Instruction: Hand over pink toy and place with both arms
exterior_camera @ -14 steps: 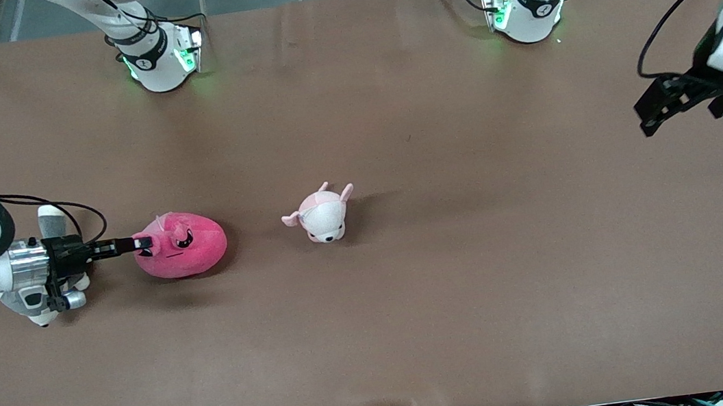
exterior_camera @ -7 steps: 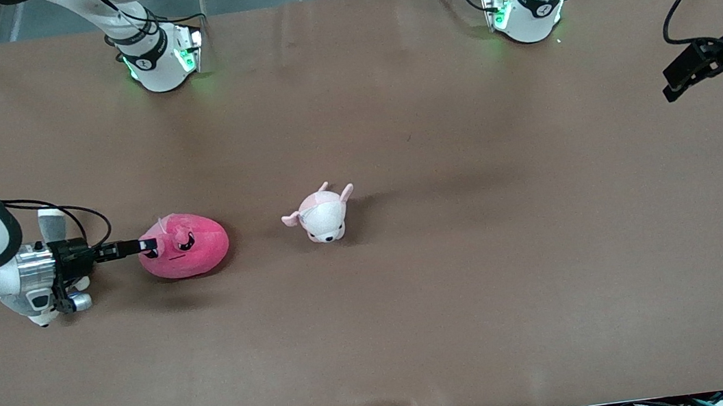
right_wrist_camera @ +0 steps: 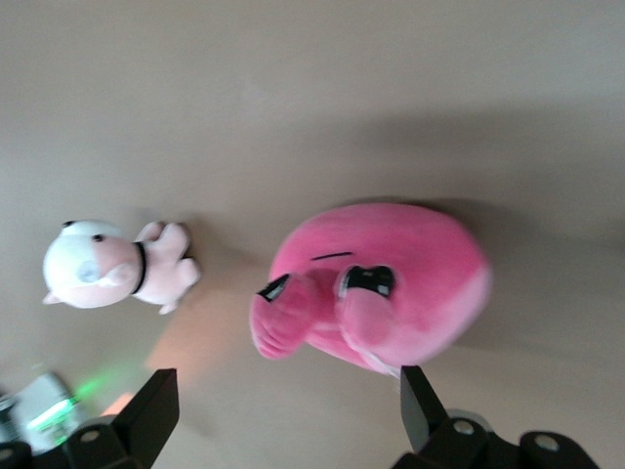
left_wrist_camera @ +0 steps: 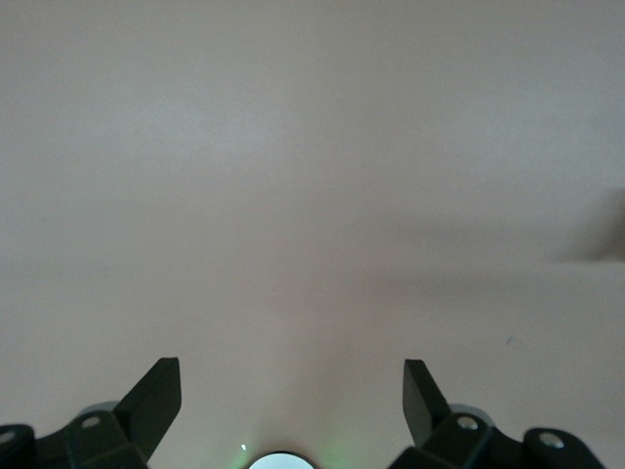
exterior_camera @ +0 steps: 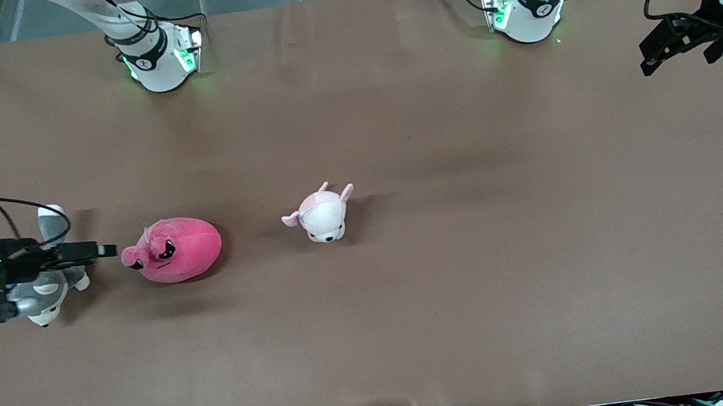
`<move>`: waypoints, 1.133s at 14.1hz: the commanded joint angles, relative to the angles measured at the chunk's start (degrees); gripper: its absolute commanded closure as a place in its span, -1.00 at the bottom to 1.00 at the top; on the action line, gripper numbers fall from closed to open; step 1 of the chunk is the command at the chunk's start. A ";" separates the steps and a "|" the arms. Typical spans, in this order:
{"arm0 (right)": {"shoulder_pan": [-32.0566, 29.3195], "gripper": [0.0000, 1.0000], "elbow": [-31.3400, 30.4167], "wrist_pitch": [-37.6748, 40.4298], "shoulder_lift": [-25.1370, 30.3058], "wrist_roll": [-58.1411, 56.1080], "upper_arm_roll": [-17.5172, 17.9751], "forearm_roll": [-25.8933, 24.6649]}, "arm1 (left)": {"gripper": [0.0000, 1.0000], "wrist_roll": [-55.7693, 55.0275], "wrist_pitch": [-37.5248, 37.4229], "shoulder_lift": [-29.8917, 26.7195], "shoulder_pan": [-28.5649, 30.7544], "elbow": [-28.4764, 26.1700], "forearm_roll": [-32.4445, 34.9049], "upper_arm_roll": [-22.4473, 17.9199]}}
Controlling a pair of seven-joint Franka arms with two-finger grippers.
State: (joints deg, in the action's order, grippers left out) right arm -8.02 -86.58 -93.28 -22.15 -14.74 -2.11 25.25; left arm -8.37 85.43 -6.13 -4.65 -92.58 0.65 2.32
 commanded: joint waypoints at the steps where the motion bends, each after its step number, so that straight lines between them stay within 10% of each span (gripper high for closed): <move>1: -0.07 -1.00 0.80 0.56 5.17 6.29 0.70 -8.60 | -1.00 1.87 0.70 -1.61 -0.53 -1.91 -0.73 -0.47; 11: 3.35 -0.99 7.83 0.38 13.79 8.15 0.71 -27.68 | -1.00 3.36 3.16 0.41 -0.62 -1.29 -3.28 0.93; 16: 3.80 -1.00 6.34 2.14 17.49 11.81 0.62 -28.06 | -1.00 3.09 3.08 0.33 0.17 -1.20 -2.49 1.55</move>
State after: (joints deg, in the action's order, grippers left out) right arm -4.40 -77.69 -91.25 -6.49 -6.35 -1.49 -1.98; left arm -5.84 88.10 -5.48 -5.23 -93.68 -1.89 3.42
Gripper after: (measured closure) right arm 0.000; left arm 0.000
